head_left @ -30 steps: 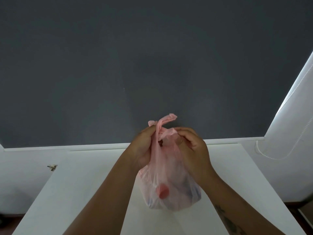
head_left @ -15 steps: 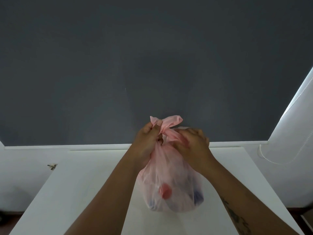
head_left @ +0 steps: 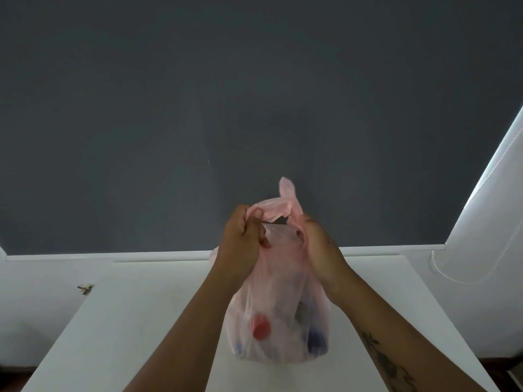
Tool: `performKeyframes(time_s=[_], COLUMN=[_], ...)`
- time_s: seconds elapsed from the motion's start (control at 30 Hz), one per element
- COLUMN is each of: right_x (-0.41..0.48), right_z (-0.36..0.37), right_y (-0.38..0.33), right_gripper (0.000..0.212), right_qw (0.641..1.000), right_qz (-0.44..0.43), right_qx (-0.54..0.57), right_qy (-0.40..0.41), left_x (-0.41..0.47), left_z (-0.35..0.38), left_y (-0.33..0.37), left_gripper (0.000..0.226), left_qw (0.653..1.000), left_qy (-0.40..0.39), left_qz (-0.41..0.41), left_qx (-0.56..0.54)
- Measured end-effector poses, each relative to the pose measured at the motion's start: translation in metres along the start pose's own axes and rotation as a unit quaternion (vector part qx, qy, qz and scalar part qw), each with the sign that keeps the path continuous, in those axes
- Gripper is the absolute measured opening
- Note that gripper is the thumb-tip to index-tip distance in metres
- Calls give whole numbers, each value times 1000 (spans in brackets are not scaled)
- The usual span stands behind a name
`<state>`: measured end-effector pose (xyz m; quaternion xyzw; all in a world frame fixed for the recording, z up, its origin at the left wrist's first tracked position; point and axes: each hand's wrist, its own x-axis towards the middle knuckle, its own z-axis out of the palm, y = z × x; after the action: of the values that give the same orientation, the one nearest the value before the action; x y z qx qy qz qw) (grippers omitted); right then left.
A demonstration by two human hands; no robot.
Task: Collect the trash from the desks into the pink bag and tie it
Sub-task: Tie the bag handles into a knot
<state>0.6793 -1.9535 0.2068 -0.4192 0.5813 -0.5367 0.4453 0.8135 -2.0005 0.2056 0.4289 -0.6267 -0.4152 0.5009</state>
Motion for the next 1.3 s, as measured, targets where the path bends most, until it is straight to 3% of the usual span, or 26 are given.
performKeyframes(time_s=[0.2,0.33,0.43,0.63,0.87,1.0,1.17,1.3], right_x=[-1,0,0,-5,3,8,16,22], right_z=[2,9,15,7,6,5,-7,-17], right_y=[1,6,7,2,-3,-5,-14,-14], right_gripper=[21,18,8,18,33,24,13,10], right_qw=[996,992,994,998,998,997,996,986], right_qz=[-43,-37,-56,-65,-42,-24,5,20], right_qx=[-16,70,53,13,-11,-36,-88,-94], right_qy=[76,100,78,6,49,67,-35,-134], left_x=[0,-2,-1,5,-4,-2,3,4], left_z=[-3,-1,2,-1,11,11,11,9], left_y=[13,13,5,4,9,1,-9,-7], left_gripper=[52,15,40,32,22,25,25,28], left_qw=[965,972,963,970,983,999,995,997], left_qy=[-98,-127,-127,-102,-99,-41,-1,-31], left_qz=[-140,-95,-136,-160,-91,-15,27,32], left_qx=[-199,-175,-195,-151,-127,3,95,60])
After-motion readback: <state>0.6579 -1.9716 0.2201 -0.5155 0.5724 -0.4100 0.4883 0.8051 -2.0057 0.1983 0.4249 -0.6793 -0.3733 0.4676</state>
